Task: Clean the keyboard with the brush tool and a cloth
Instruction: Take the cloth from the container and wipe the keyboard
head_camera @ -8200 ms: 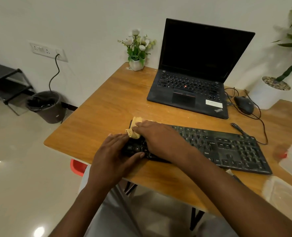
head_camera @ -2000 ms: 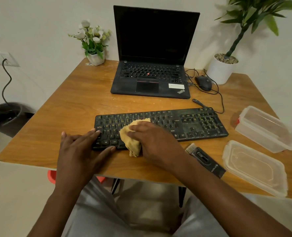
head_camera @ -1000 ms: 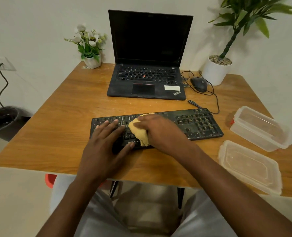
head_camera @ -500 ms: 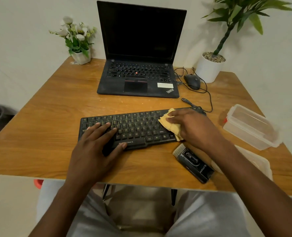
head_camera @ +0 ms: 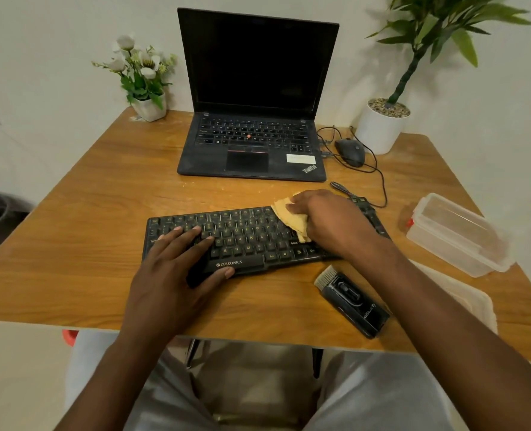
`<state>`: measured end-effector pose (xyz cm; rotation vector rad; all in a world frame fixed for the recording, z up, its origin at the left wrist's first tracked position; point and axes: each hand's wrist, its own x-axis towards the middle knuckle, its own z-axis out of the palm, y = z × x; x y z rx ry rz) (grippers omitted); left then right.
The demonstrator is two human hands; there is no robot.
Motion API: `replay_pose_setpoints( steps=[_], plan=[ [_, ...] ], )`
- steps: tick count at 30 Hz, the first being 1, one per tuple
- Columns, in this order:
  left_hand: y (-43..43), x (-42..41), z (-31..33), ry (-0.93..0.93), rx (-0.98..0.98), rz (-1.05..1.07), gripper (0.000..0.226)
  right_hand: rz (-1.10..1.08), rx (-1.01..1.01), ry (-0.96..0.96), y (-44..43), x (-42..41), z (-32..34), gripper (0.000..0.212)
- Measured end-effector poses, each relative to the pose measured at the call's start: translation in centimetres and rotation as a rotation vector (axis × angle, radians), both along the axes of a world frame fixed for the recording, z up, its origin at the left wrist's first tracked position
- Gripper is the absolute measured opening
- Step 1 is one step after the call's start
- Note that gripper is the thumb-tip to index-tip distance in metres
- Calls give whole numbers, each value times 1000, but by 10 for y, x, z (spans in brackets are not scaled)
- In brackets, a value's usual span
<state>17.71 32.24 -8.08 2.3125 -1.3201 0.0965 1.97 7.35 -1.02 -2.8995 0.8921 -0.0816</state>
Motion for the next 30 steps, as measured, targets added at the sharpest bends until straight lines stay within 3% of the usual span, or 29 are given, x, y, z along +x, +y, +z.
replay_pose_setpoints(
  steps=[8,13,17,23,26,30],
  plan=[
    [0,1,-2,10,-27,-2,78,-135,-177,238,-34,-37,34,48],
    [-2,1,-2,21,-34,-5,79,-147,-85,127,-16,-23,19,49],
    [-1,0,-2,23,-33,0,80,-22,-43,56,-3,-4,0,44],
    [-2,1,-2,28,-30,1,80,-47,-45,143,-26,-26,16,55],
    [-1,1,-3,27,-36,-1,79,-158,-108,211,-29,-31,28,49],
    [-1,0,-2,30,-45,-4,80,-163,-150,166,-9,-11,22,40]
  ],
)
